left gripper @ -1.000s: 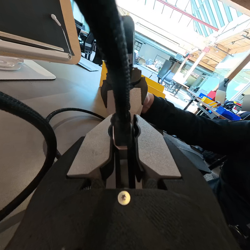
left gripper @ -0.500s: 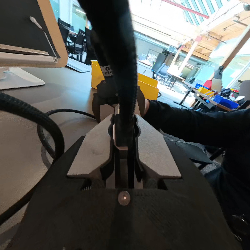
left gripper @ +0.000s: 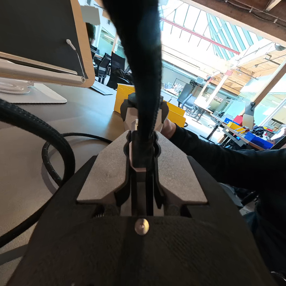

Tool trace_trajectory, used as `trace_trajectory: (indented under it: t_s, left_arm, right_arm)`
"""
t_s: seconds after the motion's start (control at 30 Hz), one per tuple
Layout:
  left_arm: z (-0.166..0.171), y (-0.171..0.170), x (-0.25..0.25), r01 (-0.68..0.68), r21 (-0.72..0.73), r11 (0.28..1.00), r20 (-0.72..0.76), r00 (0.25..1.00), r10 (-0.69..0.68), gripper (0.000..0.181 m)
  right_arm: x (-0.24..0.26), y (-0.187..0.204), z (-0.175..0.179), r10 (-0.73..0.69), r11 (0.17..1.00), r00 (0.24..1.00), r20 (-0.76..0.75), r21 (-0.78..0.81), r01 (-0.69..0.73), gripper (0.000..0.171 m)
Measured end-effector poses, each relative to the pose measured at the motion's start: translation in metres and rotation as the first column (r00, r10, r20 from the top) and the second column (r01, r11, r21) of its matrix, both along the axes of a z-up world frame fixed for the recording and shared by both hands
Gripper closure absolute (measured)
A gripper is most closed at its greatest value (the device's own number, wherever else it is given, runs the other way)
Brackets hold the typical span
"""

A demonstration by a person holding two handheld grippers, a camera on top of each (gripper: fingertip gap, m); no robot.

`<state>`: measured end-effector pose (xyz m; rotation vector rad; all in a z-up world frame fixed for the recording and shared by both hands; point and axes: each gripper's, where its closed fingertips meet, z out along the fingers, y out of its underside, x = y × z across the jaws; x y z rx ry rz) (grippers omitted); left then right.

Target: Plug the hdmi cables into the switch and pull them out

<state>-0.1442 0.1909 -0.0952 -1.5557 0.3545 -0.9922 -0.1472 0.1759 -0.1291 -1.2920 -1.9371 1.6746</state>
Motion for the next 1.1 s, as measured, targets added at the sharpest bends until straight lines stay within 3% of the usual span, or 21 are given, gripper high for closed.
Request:
trace_trajectory:
  t_s: [0.33, 0.57, 0.7, 1.1]
  left_arm:
    - [0.001, 0.0, -0.001, -0.007, 0.004, 1.0, 0.01, 1.0, 0.007, 0.155]
    - [0.001, 0.002, -0.006, -0.03, -0.001, 1.0, 0.024, 0.999, 0.03, 0.155]
    - [-0.004, 0.006, -0.005, -0.037, -0.032, 0.999, 0.0, 0.999, 0.037, 0.155]
    - [-0.014, 0.009, 0.0, -0.039, -0.077, 0.996, -0.066, 0.997, 0.034, 0.156]
  right_arm:
    - [-0.003, 0.005, 0.014, -0.022, 0.98, 1.0, -0.009, -0.197, 0.02, 0.164]
    - [-0.006, 0.004, 0.008, -0.044, 0.988, 0.999, -0.008, -0.148, 0.042, 0.164]
    - [-0.005, 0.005, 0.0, -0.035, 0.993, 0.997, 0.074, -0.107, 0.043, 0.165]
    - [0.002, 0.007, -0.012, 0.071, 0.997, 0.981, 0.179, -0.033, -0.067, 0.165]
